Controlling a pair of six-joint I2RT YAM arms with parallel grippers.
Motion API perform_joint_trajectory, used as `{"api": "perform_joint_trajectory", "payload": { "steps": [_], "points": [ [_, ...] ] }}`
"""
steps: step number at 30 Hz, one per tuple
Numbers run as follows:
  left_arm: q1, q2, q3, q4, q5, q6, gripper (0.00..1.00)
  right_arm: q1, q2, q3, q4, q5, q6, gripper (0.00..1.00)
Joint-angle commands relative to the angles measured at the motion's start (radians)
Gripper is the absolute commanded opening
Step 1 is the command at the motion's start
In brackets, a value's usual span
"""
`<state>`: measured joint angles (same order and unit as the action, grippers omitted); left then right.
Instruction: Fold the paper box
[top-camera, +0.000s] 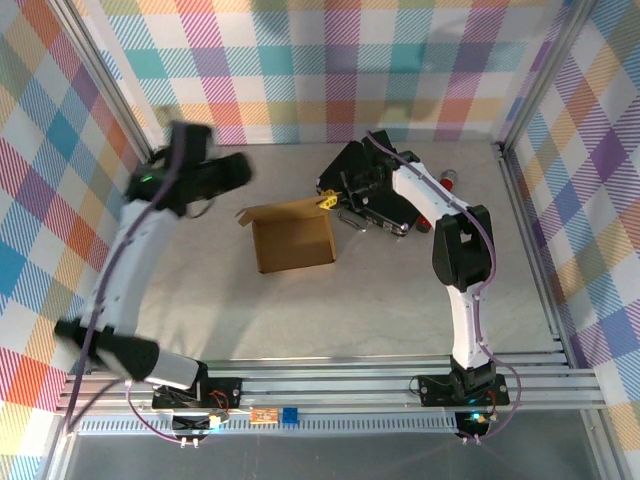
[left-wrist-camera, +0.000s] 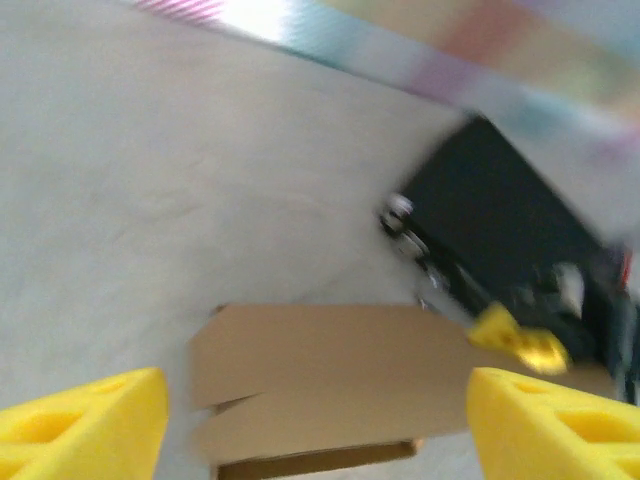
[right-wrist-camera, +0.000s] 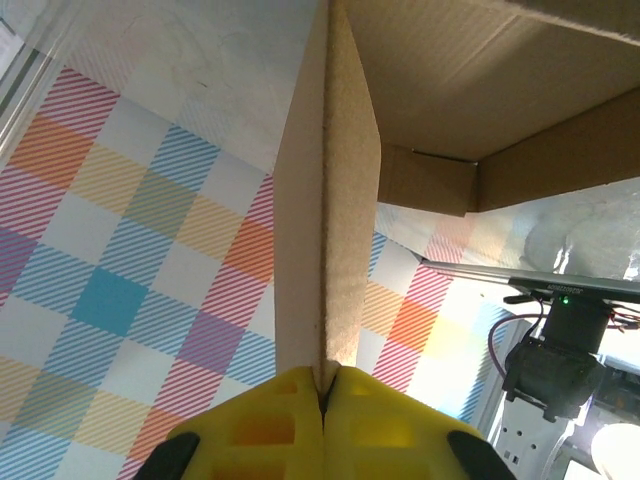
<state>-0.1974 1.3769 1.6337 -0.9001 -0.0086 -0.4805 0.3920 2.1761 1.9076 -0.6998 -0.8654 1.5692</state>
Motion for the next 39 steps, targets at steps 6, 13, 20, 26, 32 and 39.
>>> {"api": "perform_joint_trajectory", "payload": {
  "steps": [6, 13, 20, 26, 32, 39],
  "points": [
    [0.303, -0.048, -0.386, 0.268, 0.516, -0.455, 0.54, -0.005, 0.036, 0.073, -0.049, -0.027, -0.081, 0.00],
    [0.303, 0.080, -0.411, 0.399, 0.609, -0.524, 0.49, -0.005, 0.037, 0.060, -0.048, -0.028, -0.104, 0.00],
    [0.240, 0.144, -0.457, 0.558, 0.669, -0.616, 0.49, -0.004, 0.040, 0.056, -0.032, -0.026, -0.103, 0.00],
    [0.197, 0.145, -0.497, 0.564, 0.667, -0.619, 0.49, -0.004, 0.040, 0.048, -0.024, -0.026, -0.106, 0.00],
    [0.188, 0.133, -0.562, 0.659, 0.673, -0.679, 0.50, -0.001, 0.038, 0.027, 0.002, -0.027, -0.100, 0.00],
    [0.167, 0.149, -0.620, 0.828, 0.688, -0.803, 0.51, 0.008, 0.040, 0.025, 0.022, -0.034, -0.094, 0.00]
  ]
}}
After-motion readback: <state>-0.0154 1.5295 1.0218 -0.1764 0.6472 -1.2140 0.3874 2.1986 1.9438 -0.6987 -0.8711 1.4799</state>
